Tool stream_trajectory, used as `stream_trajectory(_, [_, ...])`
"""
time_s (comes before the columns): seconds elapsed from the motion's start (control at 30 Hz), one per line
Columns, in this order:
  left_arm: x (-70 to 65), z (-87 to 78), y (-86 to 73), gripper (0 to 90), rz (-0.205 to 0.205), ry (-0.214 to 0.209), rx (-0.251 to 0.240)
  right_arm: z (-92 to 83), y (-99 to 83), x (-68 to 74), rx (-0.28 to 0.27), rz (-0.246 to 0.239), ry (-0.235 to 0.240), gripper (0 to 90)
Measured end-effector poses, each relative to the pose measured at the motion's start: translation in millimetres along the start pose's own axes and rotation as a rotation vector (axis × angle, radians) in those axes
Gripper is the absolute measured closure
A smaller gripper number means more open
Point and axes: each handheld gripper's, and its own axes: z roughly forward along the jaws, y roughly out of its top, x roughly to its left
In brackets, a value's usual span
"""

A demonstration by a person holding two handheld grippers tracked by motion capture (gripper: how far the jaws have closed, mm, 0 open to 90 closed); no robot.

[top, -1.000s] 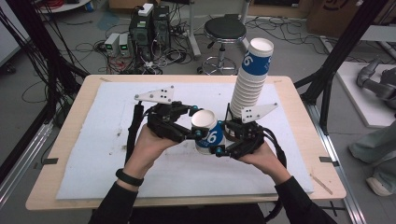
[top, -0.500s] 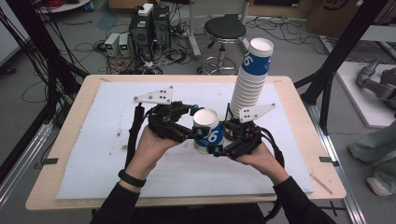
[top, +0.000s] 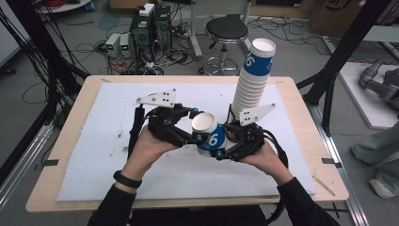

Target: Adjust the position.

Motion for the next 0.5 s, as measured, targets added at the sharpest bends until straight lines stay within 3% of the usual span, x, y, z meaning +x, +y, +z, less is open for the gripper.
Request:
stream_trajectory(0.13, [-2.9,0.6,2.6,22.5,0.013,0.017,0.08,2.1,1.2,0.6,0.053,-0.005,-0.001,21.1])
stream_trajectory(0.27, [-1.3,-0.2,2.0,23.8,0.01,0.021,0.12,3.5,1.5,1.0,0.095,-0.015,-0.007,21.1])
stream_trajectory(0.5, [0.1,-1.5,1.5,29.2,0.022,0.005,0.118,3.0,2.9,2.2,0.107,-0.017,-0.013,19.5])
